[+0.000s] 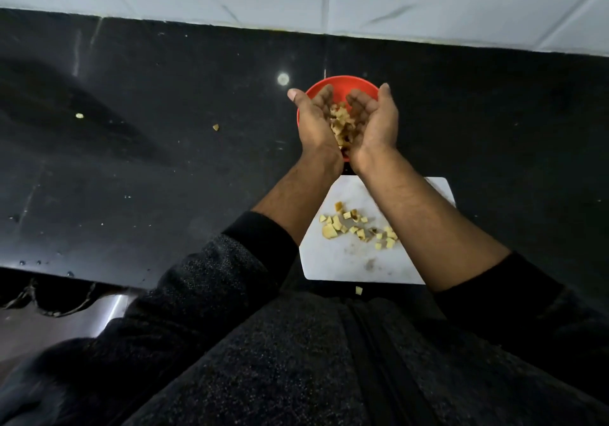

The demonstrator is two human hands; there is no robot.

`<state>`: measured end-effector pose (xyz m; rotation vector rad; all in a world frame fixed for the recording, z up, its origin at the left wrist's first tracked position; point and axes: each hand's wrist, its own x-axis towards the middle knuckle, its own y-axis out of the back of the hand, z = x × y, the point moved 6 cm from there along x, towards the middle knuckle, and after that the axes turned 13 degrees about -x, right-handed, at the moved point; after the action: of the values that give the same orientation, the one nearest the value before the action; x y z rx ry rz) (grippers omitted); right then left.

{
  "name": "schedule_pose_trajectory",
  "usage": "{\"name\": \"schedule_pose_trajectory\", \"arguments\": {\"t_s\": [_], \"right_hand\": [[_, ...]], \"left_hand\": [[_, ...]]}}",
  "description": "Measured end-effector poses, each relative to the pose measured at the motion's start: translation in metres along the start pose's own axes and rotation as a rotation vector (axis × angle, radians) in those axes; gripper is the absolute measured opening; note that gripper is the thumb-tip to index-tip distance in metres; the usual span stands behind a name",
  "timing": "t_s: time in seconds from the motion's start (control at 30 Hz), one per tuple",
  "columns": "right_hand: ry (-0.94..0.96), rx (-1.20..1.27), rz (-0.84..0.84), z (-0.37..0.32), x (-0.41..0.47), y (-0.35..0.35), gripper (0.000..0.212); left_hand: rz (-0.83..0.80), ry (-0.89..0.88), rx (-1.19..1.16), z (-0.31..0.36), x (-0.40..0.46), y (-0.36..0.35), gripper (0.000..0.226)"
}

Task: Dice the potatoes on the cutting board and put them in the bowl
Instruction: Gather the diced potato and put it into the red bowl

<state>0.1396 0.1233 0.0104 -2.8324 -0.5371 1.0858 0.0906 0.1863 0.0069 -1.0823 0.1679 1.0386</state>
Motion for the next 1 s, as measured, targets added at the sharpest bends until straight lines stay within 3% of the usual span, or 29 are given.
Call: {"name": "schedule_pose_trajectory", "arguments": {"t_s": [0.2, 0.4, 0.53, 0.67, 0.73, 0.9, 1.0], "right_hand": [[0.124, -0.167, 0.032, -0.003, 0.001, 0.016, 0.058], [0.246, -0.200, -0.124, -0.002, -0.025, 0.047, 0.050], [0.473, -0.476, -0.115, 0.022, -0.053, 0.093, 0.038], [0.698, -0.868, -0.091, 0.060, -0.070, 0.133, 0.028], [0.805, -1.048, -0.172, 0.080, -0.076, 0.143, 0.038], [0.968, -1.561, -0.275, 0.114, -0.086, 0.145, 0.085], [1.091, -1.714, -0.292, 0.120, -0.093, 0.142, 0.092]], "left_hand": [[0.003, -0.066, 0.045, 0.003, -0.010, 0.016, 0.083], [-0.096, -0.104, 0.013, 0.002, -0.029, 0.039, 0.085], [-0.215, -0.108, 0.032, -0.010, -0.063, 0.062, 0.083], [-0.206, -0.042, 0.113, -0.038, -0.085, 0.091, 0.084], [-0.172, -0.022, 0.132, -0.046, -0.087, 0.103, 0.084], [-0.175, -0.073, 0.222, -0.040, -0.088, 0.113, 0.081], [-0.192, -0.117, 0.390, -0.039, -0.089, 0.119, 0.076]]}}
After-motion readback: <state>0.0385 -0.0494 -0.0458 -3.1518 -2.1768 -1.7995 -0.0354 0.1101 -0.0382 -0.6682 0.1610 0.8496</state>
